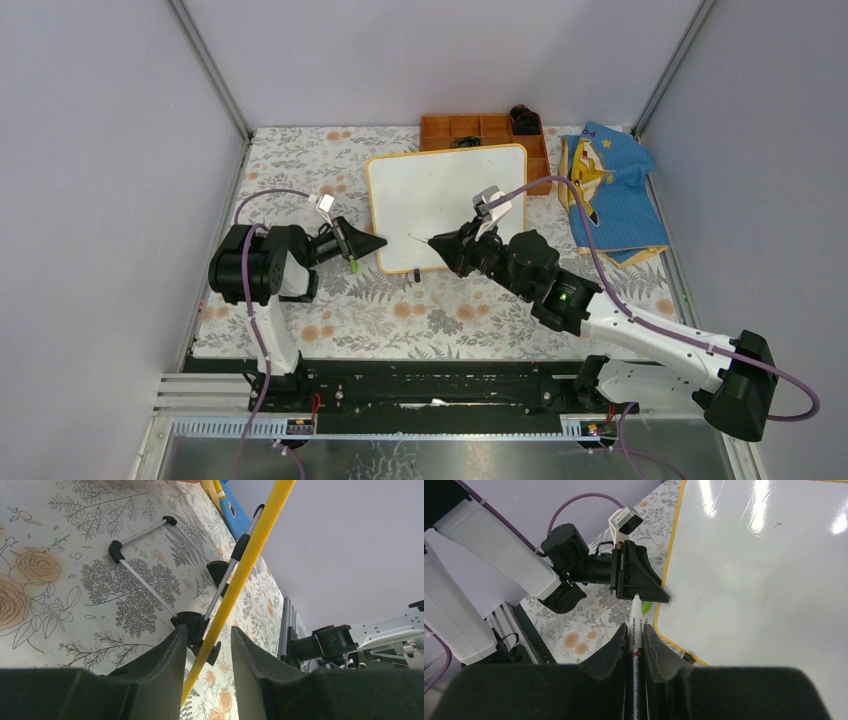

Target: Write a sentence on the whiteboard

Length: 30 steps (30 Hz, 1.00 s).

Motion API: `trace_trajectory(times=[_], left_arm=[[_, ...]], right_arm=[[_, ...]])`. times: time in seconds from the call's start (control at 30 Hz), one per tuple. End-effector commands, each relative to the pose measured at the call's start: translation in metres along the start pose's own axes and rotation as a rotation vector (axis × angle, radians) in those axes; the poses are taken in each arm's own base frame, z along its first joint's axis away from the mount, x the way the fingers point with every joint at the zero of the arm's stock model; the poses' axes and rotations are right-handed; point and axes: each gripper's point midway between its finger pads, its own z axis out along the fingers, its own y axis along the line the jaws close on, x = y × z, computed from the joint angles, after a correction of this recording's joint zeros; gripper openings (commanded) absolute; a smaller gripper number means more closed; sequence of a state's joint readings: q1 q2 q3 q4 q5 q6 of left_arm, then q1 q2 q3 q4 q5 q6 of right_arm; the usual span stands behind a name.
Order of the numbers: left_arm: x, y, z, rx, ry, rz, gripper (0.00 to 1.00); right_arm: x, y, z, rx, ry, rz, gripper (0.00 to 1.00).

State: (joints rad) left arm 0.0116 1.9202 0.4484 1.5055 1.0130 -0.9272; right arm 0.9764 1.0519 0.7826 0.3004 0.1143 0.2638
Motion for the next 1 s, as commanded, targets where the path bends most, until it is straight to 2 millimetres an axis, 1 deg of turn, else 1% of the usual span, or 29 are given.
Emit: trace_trajectory(times=[0.0, 0.2, 0.5, 0.67, 0.8, 0.97], left_arm=[[0.002, -0.004, 0.001, 0.033, -0.004, 0.077, 0.4], [0.001, -0.002, 0.0, 0.021, -0.015, 0.079, 0.25], [0.002, 0.001, -0.001, 0.006, -0.023, 0.082, 0.1], [0.005, 0.005, -0.002, -0.008, -0.027, 0.084, 0.0], [0.005, 0.007, -0.002, -0.018, -0.034, 0.087, 0.0], [0.004, 0.009, -0.003, -0.031, -0.044, 0.09, 0.0]], right_arm=[[-0.025, 0.01, 0.002, -0.03, -0.083, 0.001, 0.0], [-0.024, 0.011, 0.002, -0.031, -0.081, 0.002, 0.0], [-0.018, 0.008, 0.007, -0.021, -0.068, -0.002, 0.0], [-0.015, -0.011, 0.014, 0.083, -0.079, -0.019, 0.0], [-0.012, -0.029, 0.024, 0.221, -0.105, -0.062, 0.0], [-0.011, -0.041, 0.041, 0.333, -0.138, -0.098, 0.0]])
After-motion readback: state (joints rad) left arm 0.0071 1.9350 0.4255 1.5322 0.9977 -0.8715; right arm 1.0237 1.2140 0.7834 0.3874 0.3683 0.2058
